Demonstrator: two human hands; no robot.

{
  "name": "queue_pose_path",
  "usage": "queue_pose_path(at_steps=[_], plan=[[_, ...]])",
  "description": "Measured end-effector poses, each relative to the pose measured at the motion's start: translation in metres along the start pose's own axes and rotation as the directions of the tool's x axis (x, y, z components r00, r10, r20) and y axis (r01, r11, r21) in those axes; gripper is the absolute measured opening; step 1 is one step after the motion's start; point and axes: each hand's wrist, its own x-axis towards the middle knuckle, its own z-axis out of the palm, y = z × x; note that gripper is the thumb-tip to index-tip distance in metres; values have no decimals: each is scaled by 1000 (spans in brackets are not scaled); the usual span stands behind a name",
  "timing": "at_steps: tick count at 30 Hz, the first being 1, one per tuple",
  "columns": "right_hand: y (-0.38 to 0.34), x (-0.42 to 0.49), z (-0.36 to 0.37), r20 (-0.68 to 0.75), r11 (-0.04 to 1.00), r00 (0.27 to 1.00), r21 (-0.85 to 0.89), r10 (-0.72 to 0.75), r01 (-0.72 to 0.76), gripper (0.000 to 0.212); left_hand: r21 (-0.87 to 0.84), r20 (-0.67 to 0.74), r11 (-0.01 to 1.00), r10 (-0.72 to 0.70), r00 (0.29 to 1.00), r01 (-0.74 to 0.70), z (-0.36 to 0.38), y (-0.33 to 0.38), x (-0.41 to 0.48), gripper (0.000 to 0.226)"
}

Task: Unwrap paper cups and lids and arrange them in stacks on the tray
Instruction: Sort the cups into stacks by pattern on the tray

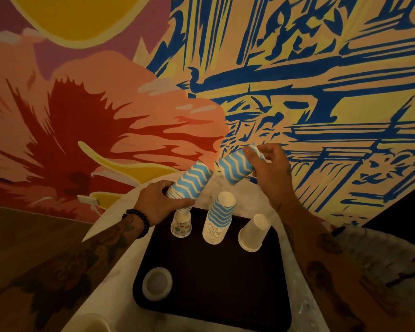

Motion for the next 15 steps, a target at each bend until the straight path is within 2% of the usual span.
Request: queue_pose_path(at_steps=[2,5,8,11,15], plan=[[0,-3,-2,22,996,998,-69,-59,61,38,-22,-33,999,-30,999,29,-3,-3,2,67],[8,-12,2,138,972,985,-192,-107,132,40,-55,-66,997,-48,997,45,-3,-6,5,57],[22,-22,11,246,938,963,-294,-110,183,47,-76,-53,996,-47,997,43,-1,-4,3,65],[36,-31,19,315,895,946,-395,-77,205,50,-97,-37,995,-35,999,32,1,0,1,81],[48,-34,24,432,824,898,-537,85,181,49,-88,-24,996,-3,1000,1,5,8,-2,75]])
